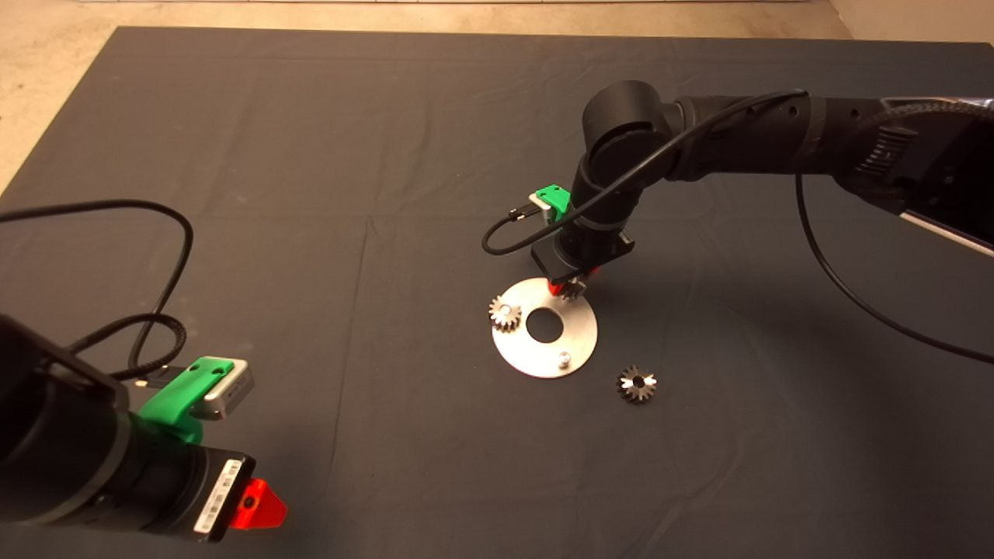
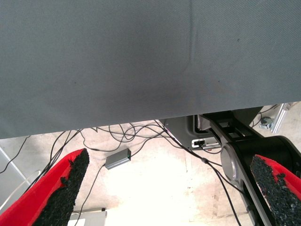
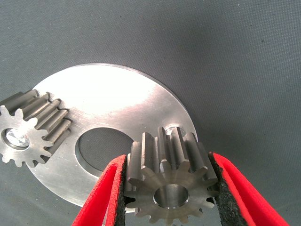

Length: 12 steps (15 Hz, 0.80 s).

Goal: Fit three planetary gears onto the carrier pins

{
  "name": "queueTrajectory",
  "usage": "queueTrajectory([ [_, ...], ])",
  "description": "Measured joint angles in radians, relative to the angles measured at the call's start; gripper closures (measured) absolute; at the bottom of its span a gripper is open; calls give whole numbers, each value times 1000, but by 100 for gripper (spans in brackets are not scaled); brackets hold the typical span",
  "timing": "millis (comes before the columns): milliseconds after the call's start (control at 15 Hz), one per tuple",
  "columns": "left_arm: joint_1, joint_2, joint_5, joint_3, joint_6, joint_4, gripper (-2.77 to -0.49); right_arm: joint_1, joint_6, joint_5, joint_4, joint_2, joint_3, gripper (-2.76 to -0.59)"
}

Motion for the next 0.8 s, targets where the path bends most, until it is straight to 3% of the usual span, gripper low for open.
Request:
queueTrajectory([
  [800, 0, 0, 0, 0, 23, 0, -248, 0, -1, -1, -1, -3, 0, -107],
])
